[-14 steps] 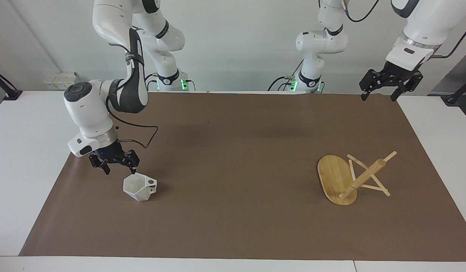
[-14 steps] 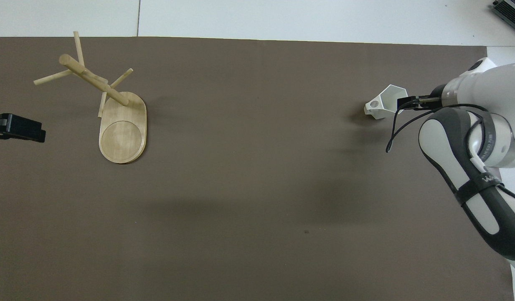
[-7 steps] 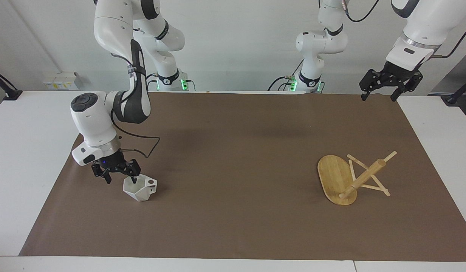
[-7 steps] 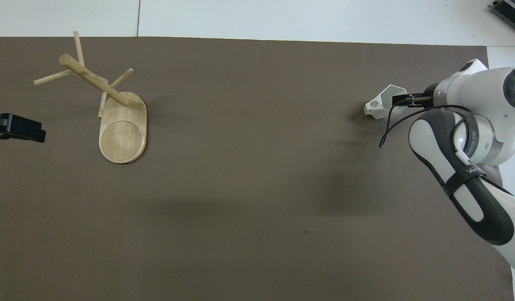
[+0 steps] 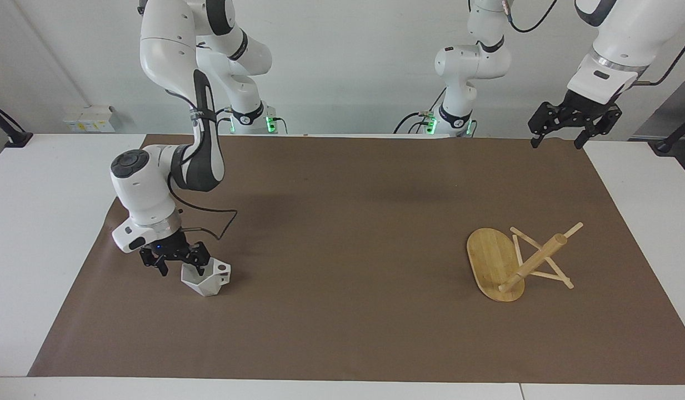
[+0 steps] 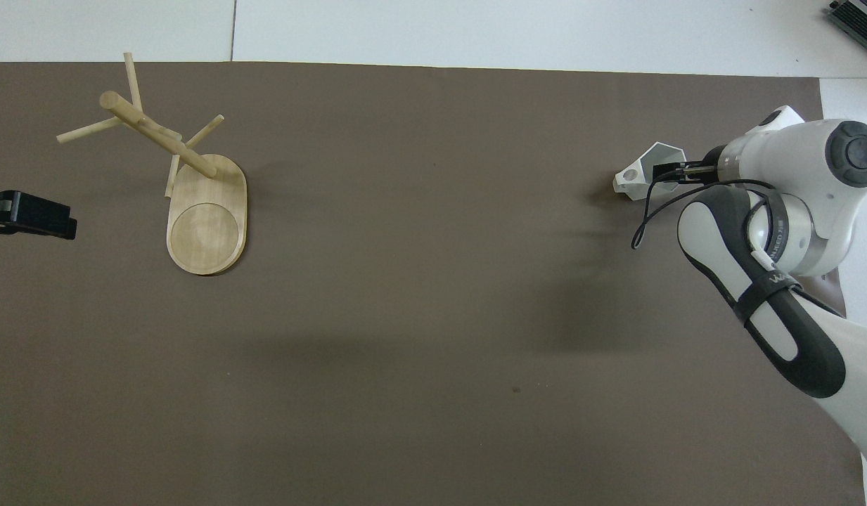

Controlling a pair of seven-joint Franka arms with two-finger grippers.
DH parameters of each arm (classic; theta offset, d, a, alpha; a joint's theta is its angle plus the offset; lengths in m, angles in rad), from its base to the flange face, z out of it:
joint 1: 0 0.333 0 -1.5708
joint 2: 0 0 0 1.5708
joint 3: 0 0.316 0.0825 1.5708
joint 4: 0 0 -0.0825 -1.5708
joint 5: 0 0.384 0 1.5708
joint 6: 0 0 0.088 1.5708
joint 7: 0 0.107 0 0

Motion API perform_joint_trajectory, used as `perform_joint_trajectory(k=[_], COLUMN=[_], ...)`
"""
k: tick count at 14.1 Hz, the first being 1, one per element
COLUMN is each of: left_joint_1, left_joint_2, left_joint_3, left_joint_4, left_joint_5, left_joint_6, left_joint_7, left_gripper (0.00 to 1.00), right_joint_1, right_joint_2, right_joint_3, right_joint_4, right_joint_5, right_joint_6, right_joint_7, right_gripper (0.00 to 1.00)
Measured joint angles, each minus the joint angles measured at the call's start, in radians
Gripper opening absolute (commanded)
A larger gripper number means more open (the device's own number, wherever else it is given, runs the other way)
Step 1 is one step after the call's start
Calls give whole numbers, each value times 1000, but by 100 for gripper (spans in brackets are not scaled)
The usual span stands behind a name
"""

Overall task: Hang cup on rack
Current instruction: 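Reach the right gripper to the white cup and grasp it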

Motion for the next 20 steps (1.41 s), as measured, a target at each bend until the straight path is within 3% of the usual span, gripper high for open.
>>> perform_joint_trajectory(k=[2, 4, 13, 15, 17, 20], left_joint_1=[0, 0, 0, 0, 0, 0], left_joint_2=[0, 0, 0, 0, 0, 0], left_joint_3=[0, 0, 0, 0, 0, 0], left_joint_4=[0, 0, 0, 0, 0, 0], left_joint_5=[0, 0, 0, 0, 0, 0], left_joint_6=[0, 0, 0, 0, 0, 0], left_joint_7=[0, 0, 0, 0, 0, 0], left_gripper=[100, 100, 100, 100, 100, 100], right_joint_1=[0, 0, 0, 0, 0, 1], right_joint_2=[0, 0, -7, -7, -7, -9], right_joint_3=[0, 0, 0, 0, 0, 3], right_joint_4=[6, 10, 36, 36, 37, 38], right_joint_5=[0, -1, -1, -1, -1, 2], right_joint_6=[0, 0, -10, -10, -11, -27], right_joint_7=[0, -7, -55, -55, -55, -55], right_gripper=[100, 82, 60, 39, 4, 0])
